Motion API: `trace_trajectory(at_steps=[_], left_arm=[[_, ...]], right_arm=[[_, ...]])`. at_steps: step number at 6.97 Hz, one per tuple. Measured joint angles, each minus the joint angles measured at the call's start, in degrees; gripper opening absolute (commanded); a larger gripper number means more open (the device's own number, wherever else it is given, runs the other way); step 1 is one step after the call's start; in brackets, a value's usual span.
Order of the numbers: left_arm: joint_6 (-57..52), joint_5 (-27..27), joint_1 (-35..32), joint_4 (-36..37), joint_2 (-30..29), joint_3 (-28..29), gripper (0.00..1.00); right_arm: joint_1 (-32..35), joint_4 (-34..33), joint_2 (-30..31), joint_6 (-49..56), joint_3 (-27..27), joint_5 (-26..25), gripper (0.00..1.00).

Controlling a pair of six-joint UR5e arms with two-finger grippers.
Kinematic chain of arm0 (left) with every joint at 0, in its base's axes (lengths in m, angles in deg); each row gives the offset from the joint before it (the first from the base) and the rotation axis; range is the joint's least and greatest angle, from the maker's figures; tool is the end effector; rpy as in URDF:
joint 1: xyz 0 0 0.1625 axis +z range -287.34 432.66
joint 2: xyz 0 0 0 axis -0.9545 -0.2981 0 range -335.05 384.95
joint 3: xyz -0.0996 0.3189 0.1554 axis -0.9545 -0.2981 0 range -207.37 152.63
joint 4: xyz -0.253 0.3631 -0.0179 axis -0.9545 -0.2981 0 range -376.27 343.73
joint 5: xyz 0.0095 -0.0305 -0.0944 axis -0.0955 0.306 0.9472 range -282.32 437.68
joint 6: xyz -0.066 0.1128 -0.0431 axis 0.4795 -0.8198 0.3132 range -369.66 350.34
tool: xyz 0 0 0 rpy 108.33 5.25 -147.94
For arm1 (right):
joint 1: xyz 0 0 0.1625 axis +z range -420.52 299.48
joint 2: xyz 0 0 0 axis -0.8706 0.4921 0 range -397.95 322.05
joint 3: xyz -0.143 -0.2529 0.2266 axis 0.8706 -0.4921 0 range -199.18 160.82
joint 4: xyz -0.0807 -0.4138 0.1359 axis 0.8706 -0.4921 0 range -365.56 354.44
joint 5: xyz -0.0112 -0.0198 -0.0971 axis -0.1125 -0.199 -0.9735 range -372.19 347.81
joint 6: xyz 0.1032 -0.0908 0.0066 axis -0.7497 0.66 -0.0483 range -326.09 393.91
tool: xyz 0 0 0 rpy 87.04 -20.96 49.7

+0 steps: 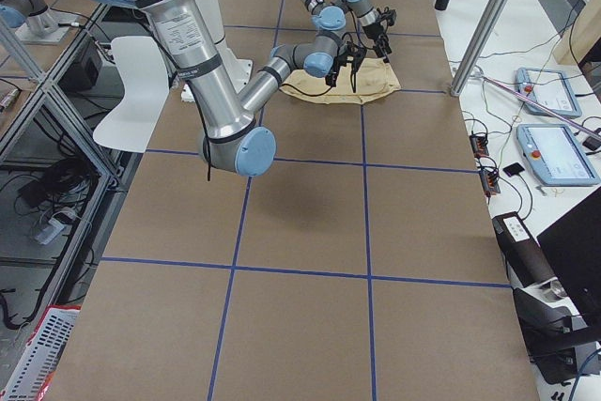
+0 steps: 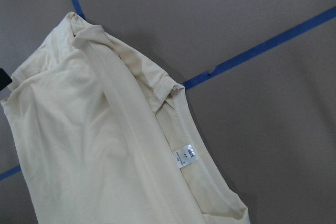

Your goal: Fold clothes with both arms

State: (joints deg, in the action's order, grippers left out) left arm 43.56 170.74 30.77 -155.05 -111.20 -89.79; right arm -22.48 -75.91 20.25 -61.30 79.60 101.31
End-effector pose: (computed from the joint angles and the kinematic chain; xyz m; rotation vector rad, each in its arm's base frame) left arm 0.5348 -0.6488 0.2443 0.7084 0.9388 -0.0473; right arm -0.4824 -0.4772 0.1769 -0.0641 -1.1073 0.4616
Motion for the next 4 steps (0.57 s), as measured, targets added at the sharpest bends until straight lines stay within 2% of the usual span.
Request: trace_trajectory(at_steps=[2,4], left_arm=[[-0.3,5.9,-2.9,0.3,5.1,-6.8,1.0],[-1.2,8.8,-3.9,0.7,13.7,-17.4,1.0]], right_arm=[[-1.8,-1.0,-0.4,5.5,0.0,-3.9,1.0],[-6.0,-8.1,-2.6,15.7,-0.1,-10.4,1.0]])
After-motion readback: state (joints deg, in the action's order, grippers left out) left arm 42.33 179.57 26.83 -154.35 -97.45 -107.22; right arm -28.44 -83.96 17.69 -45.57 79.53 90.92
